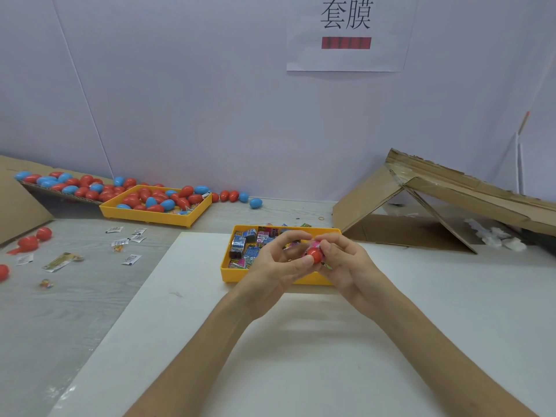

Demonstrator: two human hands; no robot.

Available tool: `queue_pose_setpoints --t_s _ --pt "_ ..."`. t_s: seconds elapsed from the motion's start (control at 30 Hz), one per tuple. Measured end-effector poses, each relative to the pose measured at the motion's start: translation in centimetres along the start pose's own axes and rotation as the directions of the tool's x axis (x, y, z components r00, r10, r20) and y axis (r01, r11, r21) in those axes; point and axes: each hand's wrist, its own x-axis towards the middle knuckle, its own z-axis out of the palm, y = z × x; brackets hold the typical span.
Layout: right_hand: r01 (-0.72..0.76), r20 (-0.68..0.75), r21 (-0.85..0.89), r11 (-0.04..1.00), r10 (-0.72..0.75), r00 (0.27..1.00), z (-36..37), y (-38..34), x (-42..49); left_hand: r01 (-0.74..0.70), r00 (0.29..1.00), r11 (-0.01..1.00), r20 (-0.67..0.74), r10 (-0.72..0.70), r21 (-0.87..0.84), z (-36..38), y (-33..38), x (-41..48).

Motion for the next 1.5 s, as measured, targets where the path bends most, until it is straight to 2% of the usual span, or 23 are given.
queue_pose_setpoints --t_s 0.33,0.53,0.6,0.67,0.77,0.97,1.27,1.5 --pt "-0.025 0.018 0.054 0.998 0.024 1.000 -0.06 -0.01 -0.02 0.000 1.000 0.999 0.016 -0.001 0.046 -0.22 0.01 0.04" --pt "-0.023 -0.035 0.062 0.998 0.025 0.999 -0.08 -0.19 0.18 -0.007 0.999 0.997 0.043 0.010 -0.072 0.16 0.25 -0.13" --pt "0.020 -0.044 -0.003 1.000 -0.020 0.999 -0.02 -0.22 0.19 -0.008 0.999 0.988 0.041 0.015 -0.151 0.17 0.38 -0.22" --pt "0.086 -0.054 -0.174 0.981 -0.097 0.994 0.12 -0.29 0.16 -0.007 0.999 0.979 0.037 0.015 -0.204 0.04 0.58 -0.32" --pt "0.129 -0.070 -0.316 0.940 -0.158 0.985 0.39 -0.24 -0.07 0.015 0.999 0.981 0.045 -0.007 -0.195 -0.20 0.64 -0.41" --pt "0.141 -0.075 -0.277 0.951 -0.167 0.983 0.17 -0.30 -0.08 -0.002 1.000 0.999 0.010 0.003 -0.045 -0.10 0.34 -0.18" --pt "0.069 -0.026 -0.116 0.991 -0.073 0.997 -0.40 -0.35 0.21 -0.004 0.998 0.999 0.061 0.007 -0.044 0.25 0.29 -0.26" --pt "0.063 -0.028 -0.160 0.985 -0.069 0.997 -0.47 -0.36 0.21 0.008 1.000 1.000 0.017 -0.008 -0.005 0.39 0.24 -0.29"
